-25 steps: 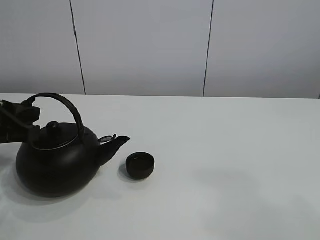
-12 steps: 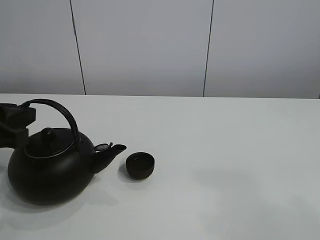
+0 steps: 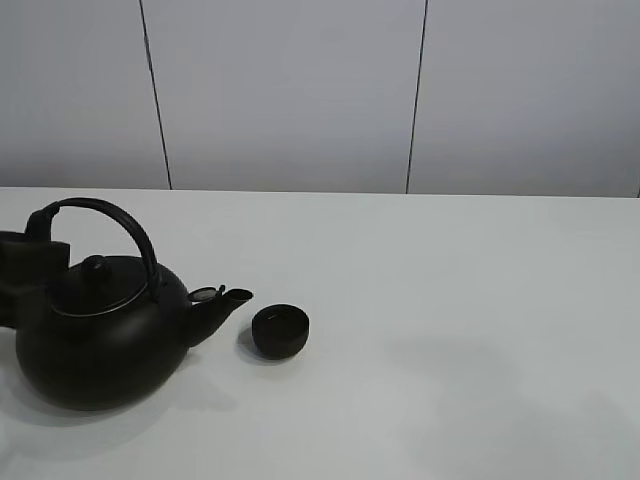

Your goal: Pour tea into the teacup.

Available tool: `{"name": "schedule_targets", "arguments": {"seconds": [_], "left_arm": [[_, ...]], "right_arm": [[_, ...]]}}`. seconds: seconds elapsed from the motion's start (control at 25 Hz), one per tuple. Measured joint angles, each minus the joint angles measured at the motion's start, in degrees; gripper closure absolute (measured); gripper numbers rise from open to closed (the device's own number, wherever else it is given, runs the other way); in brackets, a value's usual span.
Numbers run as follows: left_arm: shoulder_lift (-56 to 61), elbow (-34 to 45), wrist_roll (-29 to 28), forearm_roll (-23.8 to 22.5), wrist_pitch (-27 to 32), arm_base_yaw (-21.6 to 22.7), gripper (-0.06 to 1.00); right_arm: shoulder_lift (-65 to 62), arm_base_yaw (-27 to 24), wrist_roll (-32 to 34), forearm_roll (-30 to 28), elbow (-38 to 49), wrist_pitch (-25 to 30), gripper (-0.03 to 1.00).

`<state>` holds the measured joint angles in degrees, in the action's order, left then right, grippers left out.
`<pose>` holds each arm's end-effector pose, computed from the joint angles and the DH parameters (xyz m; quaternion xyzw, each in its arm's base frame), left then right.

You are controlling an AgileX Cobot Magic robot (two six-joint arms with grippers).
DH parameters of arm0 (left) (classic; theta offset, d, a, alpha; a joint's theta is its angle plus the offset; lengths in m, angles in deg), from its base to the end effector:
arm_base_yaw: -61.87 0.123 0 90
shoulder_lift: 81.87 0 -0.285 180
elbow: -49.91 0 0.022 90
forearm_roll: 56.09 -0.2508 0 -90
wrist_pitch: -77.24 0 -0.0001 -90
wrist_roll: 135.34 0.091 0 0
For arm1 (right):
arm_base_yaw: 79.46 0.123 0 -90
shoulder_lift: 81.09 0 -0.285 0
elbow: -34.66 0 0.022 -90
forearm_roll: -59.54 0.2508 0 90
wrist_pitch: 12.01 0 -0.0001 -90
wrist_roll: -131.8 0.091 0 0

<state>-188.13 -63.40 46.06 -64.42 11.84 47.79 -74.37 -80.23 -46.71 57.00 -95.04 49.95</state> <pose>0.2088 -0.0647 0.1228 0.1712 0.7887 -0.1003 0.5819 -0.0052 -0.0035 0.2672 0.0179 0.8611 -0.0190 0.5077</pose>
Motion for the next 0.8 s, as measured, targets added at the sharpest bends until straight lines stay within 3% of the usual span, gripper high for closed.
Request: {"name": "schedule_targets", "arguments": {"seconds": [0.24,0.52,0.64,0.8], "left_arm": [[0.0,3.52,-0.75,4.26,-0.05,0.0,0.61],[0.04,4.13,-0.86,12.64,-0.18,0.25,0.61],[0.04,2.3,-0.86,12.23,-0.18,3.01,0.61],[0.04,-2.05,-2.26,7.06,0.82,9.14,0.61]], "right_arm": [[0.0,0.0,0.0,0.0,0.0,0.0,0.45],[0.0,0.0,0.0,0.0,0.0,-0.01,0.45],[0.0,0.0,0.0,0.0,0.0,-0.01,0.45],[0.0,0.0,0.0,0.0,0.0,-0.01,0.45]]}}
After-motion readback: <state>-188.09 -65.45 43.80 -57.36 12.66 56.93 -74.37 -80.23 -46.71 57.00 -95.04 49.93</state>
